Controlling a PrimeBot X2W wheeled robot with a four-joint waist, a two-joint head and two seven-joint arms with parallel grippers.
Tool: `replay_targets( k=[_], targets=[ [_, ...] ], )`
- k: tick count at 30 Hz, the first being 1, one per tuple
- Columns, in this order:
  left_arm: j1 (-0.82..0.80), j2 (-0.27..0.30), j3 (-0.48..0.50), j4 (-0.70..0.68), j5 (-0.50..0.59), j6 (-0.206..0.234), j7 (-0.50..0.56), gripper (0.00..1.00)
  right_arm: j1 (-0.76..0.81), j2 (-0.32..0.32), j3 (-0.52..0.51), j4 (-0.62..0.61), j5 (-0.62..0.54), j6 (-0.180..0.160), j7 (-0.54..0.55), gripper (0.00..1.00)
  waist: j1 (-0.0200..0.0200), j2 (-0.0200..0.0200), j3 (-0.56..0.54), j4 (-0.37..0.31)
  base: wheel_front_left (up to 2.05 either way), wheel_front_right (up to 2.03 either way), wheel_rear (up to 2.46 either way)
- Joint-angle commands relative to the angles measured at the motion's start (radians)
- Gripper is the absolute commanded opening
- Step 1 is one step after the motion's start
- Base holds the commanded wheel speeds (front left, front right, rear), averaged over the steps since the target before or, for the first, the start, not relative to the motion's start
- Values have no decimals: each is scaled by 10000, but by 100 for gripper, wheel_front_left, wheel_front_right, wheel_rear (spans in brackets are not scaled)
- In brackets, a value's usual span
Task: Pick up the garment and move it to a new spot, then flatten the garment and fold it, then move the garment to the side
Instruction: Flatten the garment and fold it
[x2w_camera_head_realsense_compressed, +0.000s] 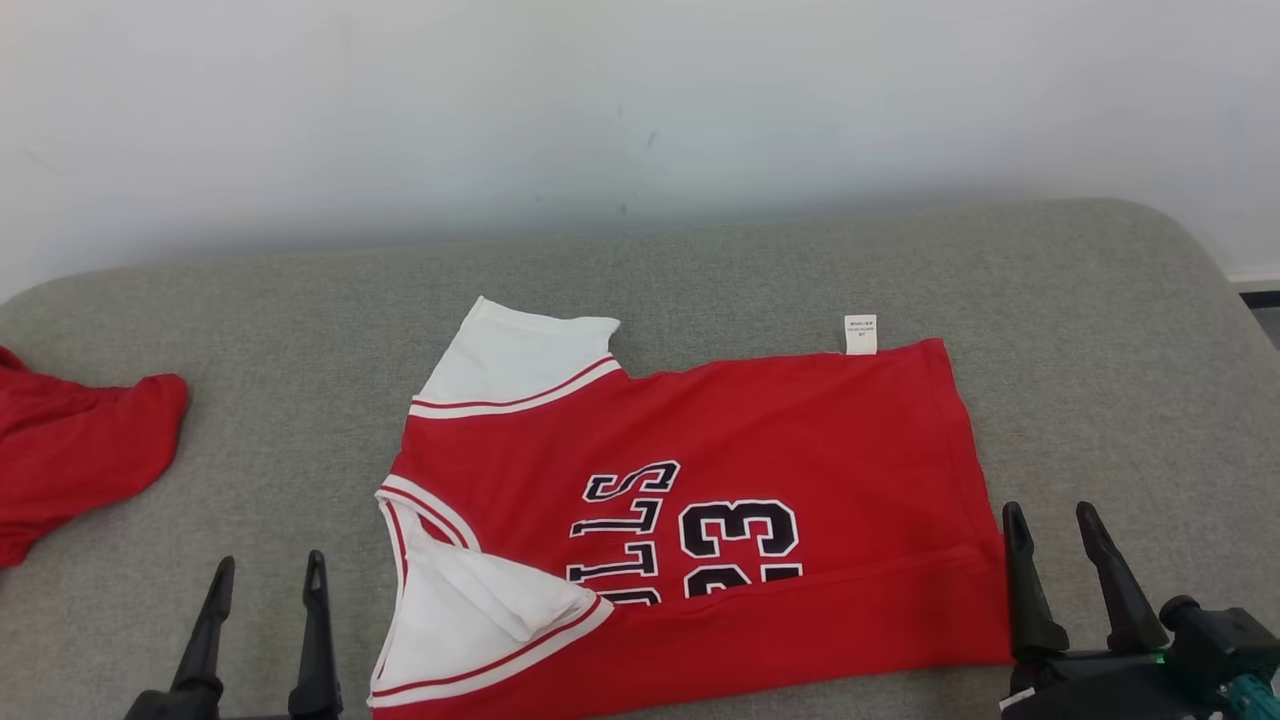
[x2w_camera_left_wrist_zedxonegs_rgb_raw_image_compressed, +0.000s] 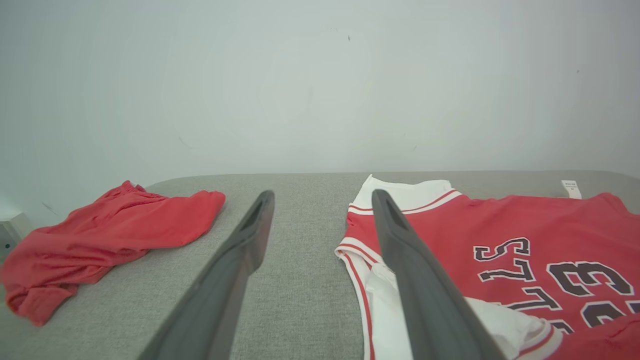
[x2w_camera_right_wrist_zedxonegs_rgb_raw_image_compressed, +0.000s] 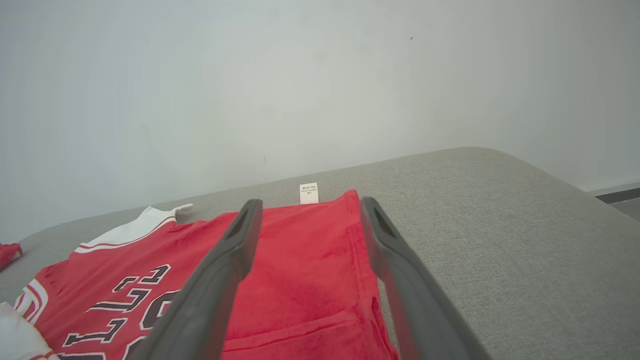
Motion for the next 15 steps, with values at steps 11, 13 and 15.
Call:
replay_targets(
  k=[11, 13, 15],
  targets=[
    [-110, -74, 681, 630, 499, -310, -34, 100, -393, 274, 292, 1039, -640, -25, -341, 100, 0, 0, 43, -115, 0, 0, 0],
    [-95, -107, 764, 719, 568, -349, -34, 100, -437, 290, 312, 1027, -723, -25, -348, 100, 0, 0, 19, -116, 0, 0, 0],
    [-22, -105, 787, 764, 707, -373, -34, 100, -407, 286, 338, 977, -780, -25, -346, 100, 0, 0, -9, -125, 0, 0, 0]
  ],
)
